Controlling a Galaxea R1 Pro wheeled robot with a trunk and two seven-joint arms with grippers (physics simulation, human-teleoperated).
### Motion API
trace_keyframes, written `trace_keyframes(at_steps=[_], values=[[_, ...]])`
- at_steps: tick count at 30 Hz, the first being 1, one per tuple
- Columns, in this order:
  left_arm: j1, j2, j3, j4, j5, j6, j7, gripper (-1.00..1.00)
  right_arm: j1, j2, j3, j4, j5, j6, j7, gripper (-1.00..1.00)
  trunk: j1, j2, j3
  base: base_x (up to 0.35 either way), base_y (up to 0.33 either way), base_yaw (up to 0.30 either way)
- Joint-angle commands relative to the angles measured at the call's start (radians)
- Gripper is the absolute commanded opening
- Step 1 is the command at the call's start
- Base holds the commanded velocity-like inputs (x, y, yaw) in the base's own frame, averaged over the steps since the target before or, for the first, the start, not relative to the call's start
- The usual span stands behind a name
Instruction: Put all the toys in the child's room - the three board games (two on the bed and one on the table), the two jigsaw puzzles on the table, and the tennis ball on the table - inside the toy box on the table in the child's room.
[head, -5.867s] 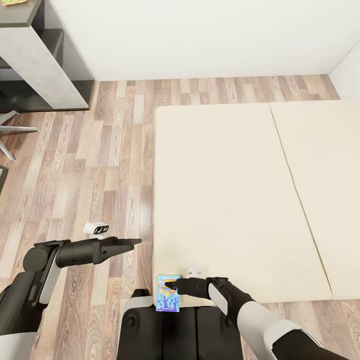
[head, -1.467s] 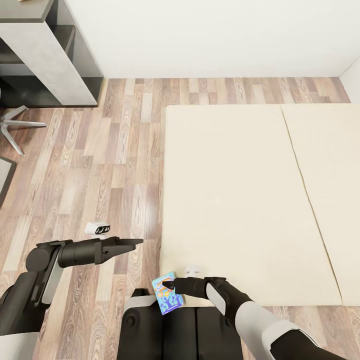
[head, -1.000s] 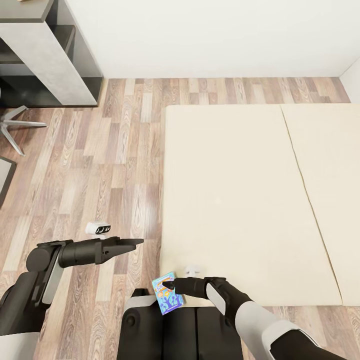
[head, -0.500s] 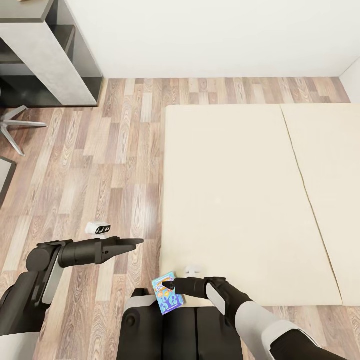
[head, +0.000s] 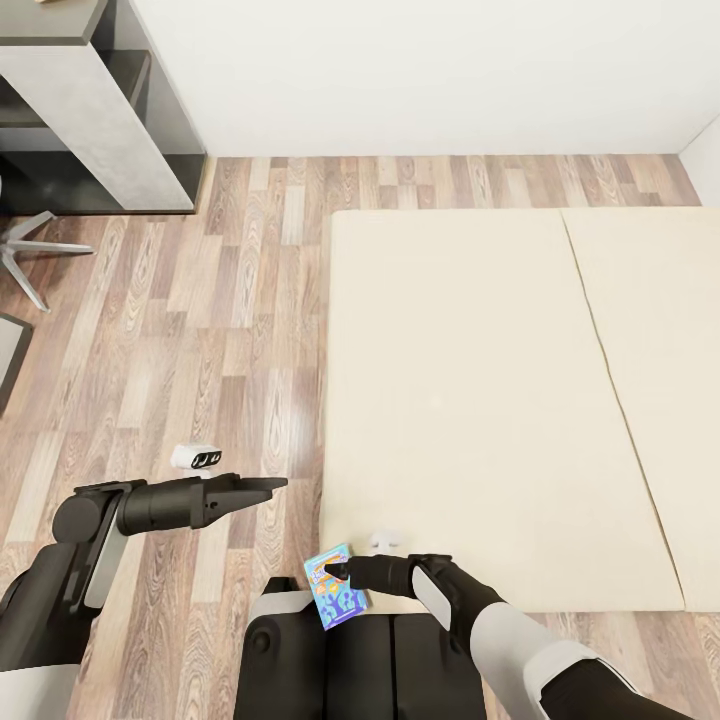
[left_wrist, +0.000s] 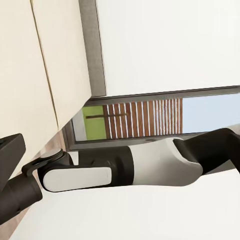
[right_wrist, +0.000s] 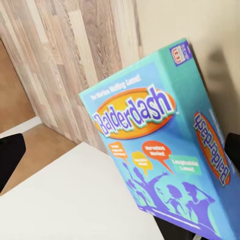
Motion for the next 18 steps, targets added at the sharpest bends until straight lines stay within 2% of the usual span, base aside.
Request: trace_keyframes(at_steps=[1,18], values=[[0.000,0.000,0.000,0.000,-0.001,0.011,-0.004,1.00,0.000,0.000,0.001,0.000,-0.005,0.006,0.001,1.00,0.001,-0.001,-0.001,0.000,0.000,0.000],[0.000,0.000,0.000,0.000,-0.001,0.011,-0.004,1.00,0.000,0.000,0.003,0.000,-0.005,0.009,0.022,1.00,0.001,-0.001,-0.001,0.000,0.000,0.000]])
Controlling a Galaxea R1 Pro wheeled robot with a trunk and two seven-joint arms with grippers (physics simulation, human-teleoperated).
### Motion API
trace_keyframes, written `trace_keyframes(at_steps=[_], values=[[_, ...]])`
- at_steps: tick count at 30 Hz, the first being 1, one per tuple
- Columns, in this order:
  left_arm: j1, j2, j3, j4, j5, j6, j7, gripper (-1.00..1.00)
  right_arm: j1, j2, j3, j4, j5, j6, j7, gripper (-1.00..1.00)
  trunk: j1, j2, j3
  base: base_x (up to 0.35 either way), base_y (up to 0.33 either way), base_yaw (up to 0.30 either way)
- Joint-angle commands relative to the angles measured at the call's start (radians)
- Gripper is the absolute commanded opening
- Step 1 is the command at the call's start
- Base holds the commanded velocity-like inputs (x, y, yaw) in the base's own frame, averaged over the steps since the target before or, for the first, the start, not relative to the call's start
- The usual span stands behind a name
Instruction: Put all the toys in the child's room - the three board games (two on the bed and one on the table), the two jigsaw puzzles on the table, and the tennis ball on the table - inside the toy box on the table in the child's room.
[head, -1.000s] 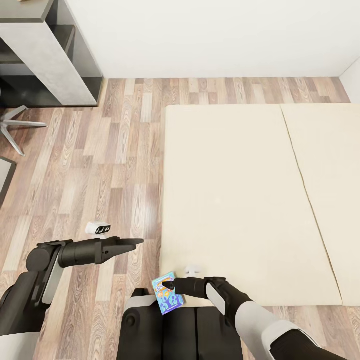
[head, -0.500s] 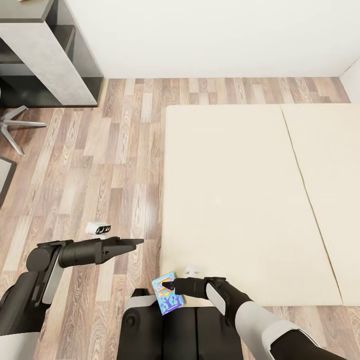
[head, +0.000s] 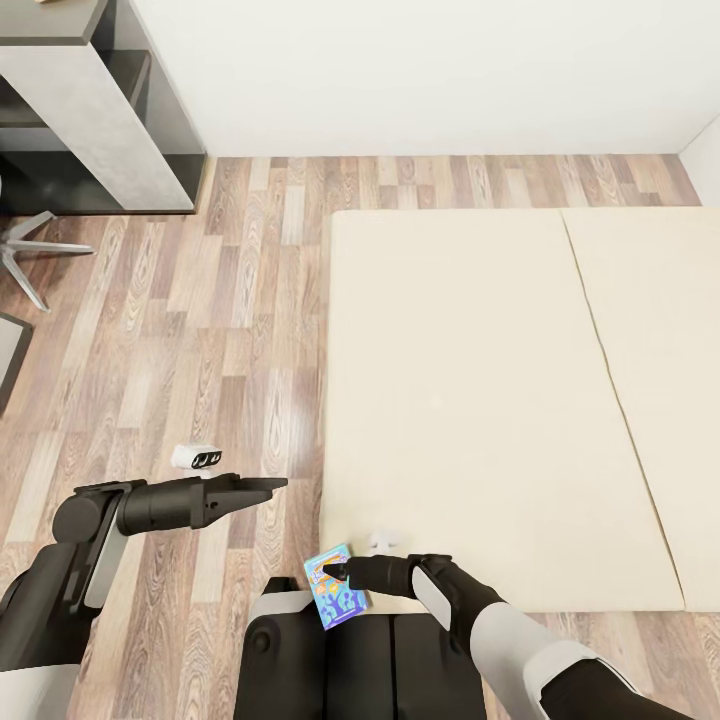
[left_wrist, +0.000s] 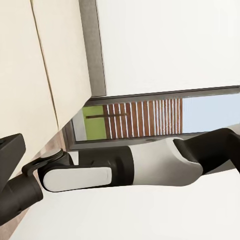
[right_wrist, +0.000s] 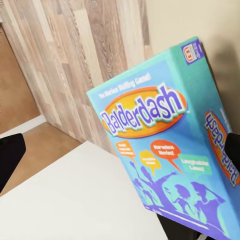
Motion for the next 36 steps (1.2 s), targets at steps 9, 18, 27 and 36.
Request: trace_keyframes(at_steps=[9,18,27,36], values=[[0.000,0.000,0.000,0.000,-0.001,0.011,-0.004,1.00,0.000,0.000,0.002,0.000,-0.006,0.006,0.003,1.00,0.001,-0.001,-0.001,0.000,0.000,0.000],[0.000,0.000,0.000,0.000,-0.001,0.011,-0.004,1.00,0.000,0.000,0.002,0.000,-0.006,0.006,0.003,1.00,0.001,-0.001,-0.001,0.000,0.000,0.000],[0.000,0.000,0.000,0.000,-0.001,0.011,-0.004,1.00,0.000,0.000,0.001,0.000,-0.006,0.005,0.023,1.00,0.001,-0.001,-0.001,0.000,0.000,0.000],[0.000,0.000,0.000,0.000,0.000,0.011,-0.004,1.00,0.000,0.000,0.002,0.000,-0.006,0.003,0.052,1.00,0.001,-0.001,-0.001,0.000,0.000,0.000]])
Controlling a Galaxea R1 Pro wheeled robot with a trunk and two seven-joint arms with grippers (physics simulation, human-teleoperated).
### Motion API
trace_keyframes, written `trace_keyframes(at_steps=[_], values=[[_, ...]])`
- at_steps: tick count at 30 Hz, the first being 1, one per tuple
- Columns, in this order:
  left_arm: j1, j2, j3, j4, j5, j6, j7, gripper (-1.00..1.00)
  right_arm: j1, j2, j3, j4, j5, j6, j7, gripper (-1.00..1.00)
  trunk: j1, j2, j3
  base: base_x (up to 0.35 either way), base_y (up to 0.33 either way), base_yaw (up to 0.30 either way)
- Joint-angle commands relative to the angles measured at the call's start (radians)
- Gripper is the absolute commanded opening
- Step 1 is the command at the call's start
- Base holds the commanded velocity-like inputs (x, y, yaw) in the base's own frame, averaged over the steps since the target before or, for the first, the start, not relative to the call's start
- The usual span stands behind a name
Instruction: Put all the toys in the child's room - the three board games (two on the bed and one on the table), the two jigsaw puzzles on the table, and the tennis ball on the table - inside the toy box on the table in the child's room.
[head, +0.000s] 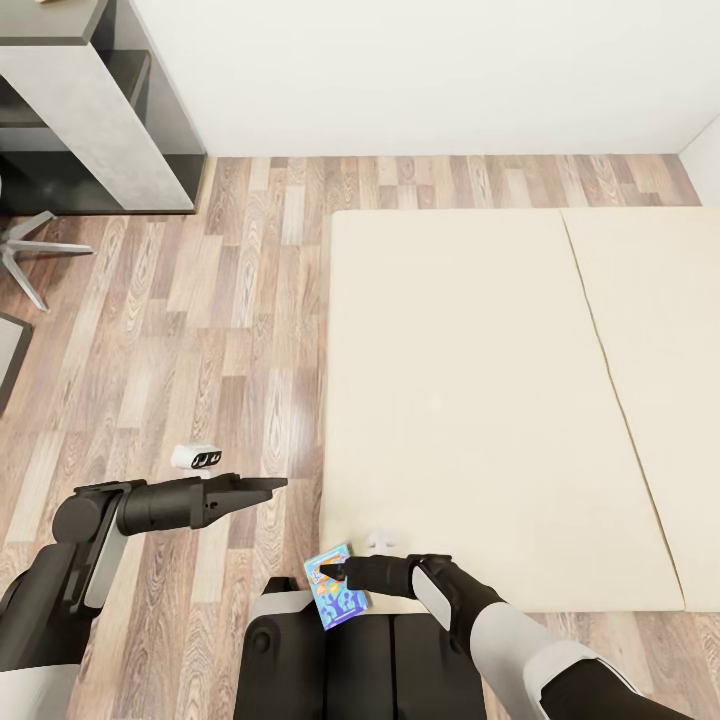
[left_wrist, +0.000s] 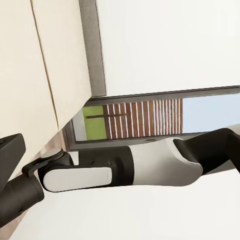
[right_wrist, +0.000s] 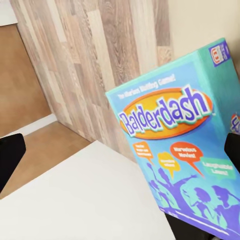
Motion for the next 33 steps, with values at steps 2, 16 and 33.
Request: trace_keyframes(at_steps=[2,16,33], values=[[0.000,0.000,0.000,0.000,0.000,0.011,-0.004,1.00,0.000,0.000,0.002,0.000,-0.006,0.006,0.002,1.00,0.001,-0.001,-0.001,0.000,0.000,0.000],[0.000,0.000,0.001,0.000,-0.001,0.011,-0.004,1.00,0.000,0.000,0.002,0.000,-0.006,0.006,0.005,1.00,0.001,-0.001,-0.001,0.000,0.000,0.000],[0.000,0.000,0.000,0.000,0.000,0.011,-0.004,1.00,0.000,0.000,0.000,0.001,0.004,0.004,0.004,1.00,0.001,-0.001,-0.001,0.000,0.000,0.000]])
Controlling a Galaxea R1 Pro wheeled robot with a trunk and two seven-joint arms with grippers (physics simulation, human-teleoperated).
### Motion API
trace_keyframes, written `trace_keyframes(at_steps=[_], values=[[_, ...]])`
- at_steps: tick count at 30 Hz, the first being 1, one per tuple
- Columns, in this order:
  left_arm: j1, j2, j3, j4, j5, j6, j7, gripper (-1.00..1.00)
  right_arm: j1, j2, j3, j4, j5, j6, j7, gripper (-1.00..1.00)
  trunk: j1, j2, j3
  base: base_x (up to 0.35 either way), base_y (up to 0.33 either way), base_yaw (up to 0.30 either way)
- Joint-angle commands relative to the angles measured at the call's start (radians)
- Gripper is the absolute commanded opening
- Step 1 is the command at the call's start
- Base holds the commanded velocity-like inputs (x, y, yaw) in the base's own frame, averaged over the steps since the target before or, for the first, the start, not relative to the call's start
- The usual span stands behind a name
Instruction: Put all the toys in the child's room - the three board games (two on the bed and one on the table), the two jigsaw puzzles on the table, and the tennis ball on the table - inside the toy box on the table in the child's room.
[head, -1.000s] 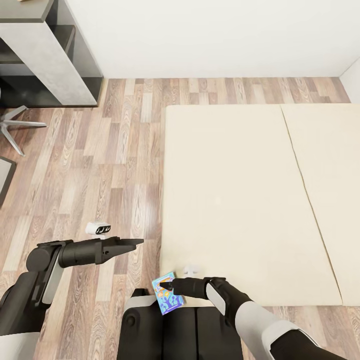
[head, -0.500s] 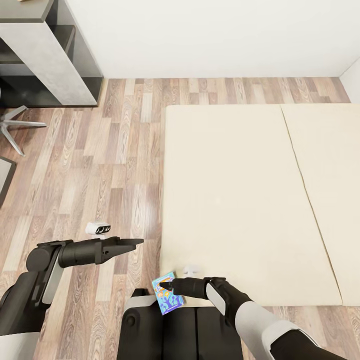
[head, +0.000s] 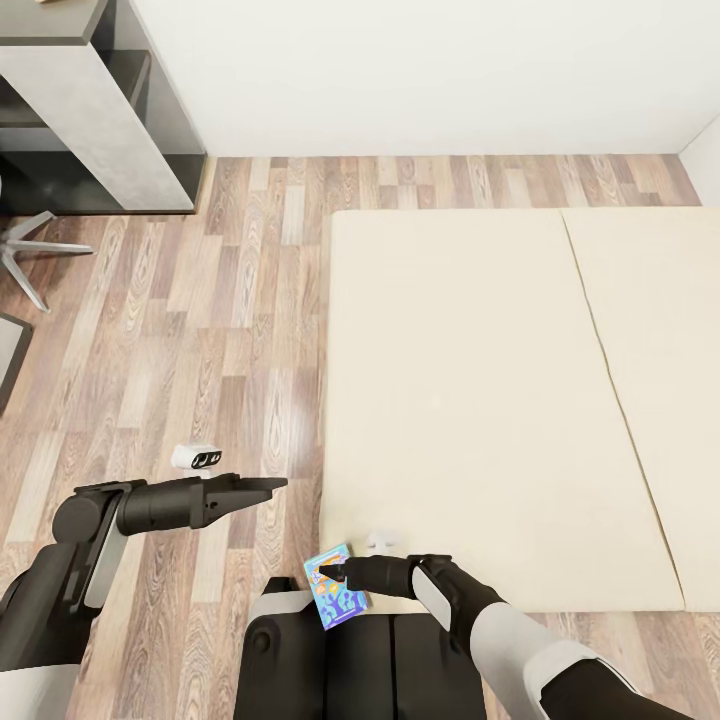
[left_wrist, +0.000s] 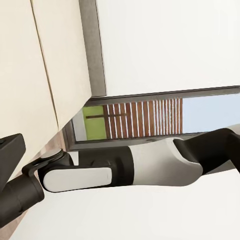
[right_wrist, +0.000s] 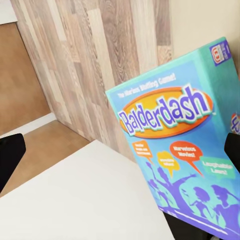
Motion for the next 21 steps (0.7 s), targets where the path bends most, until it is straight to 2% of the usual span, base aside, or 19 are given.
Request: trace_keyframes(at_steps=[1,21], values=[[0.000,0.000,0.000,0.000,-0.001,0.011,-0.004,1.00,0.000,0.000,0.001,0.000,-0.006,0.006,0.000,1.00,0.001,-0.001,-0.001,0.000,0.000,0.000],[0.000,0.000,0.000,0.000,0.000,0.011,-0.004,1.00,0.000,0.000,0.003,0.000,-0.004,0.000,-0.011,1.00,0.001,-0.001,-0.001,0.000,0.000,0.000]])
